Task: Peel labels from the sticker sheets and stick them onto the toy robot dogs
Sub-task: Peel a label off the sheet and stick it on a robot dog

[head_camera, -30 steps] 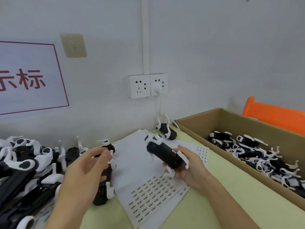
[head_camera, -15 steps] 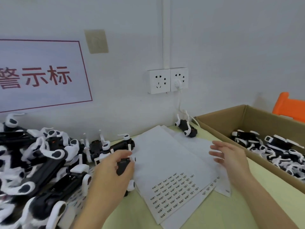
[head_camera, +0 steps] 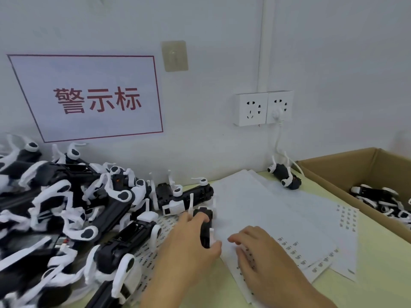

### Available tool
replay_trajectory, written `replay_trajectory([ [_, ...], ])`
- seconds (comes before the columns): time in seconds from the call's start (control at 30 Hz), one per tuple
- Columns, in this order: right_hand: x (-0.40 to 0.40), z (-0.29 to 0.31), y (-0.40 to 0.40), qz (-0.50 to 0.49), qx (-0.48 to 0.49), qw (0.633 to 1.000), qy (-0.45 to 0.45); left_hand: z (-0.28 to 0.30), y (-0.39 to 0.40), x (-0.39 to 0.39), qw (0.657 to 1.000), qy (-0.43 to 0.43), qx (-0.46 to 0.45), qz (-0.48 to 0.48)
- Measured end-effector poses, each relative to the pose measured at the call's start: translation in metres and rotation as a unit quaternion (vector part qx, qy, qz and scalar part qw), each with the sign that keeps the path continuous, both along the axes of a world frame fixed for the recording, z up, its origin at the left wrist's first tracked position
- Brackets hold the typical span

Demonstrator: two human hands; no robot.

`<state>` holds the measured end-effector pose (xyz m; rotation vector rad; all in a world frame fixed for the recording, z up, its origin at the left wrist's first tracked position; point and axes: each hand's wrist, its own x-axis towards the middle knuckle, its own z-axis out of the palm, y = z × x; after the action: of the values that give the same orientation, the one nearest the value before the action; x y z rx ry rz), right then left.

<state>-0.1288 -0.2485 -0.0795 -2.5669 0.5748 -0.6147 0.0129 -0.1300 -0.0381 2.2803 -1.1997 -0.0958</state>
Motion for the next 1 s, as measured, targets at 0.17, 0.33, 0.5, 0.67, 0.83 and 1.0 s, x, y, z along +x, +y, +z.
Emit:
replay_trajectory([
  [0.17,0.003,0.002,0.008,-0.019,0.054,0.996,-0.075,0.0,-0.003,0.004,0.984,0.11,-0.137,0.033],
  [0.33,0.004,0.008,0.011,-0.058,0.236,0.962,-0.124,0.001,-0.013,-0.003,0.878,0.377,-0.29,0.046],
  [0.5,0.005,0.012,0.011,-0.015,0.461,0.865,-0.198,-0.006,-0.024,-0.036,0.855,0.406,-0.321,-0.042],
  [0.67,0.008,0.009,0.006,-0.004,0.486,0.83,-0.275,-0.012,-0.025,-0.042,0.857,0.376,-0.33,-0.121],
  [0.83,0.0,0.02,-0.002,-0.01,0.435,0.849,-0.301,-0.023,-0.015,-0.02,0.879,0.324,-0.341,-0.077],
  [1.0,-0.008,0.024,-0.023,-0.033,0.357,0.901,-0.245,-0.027,-0.011,-0.004,0.887,0.251,-0.388,0.012],
])
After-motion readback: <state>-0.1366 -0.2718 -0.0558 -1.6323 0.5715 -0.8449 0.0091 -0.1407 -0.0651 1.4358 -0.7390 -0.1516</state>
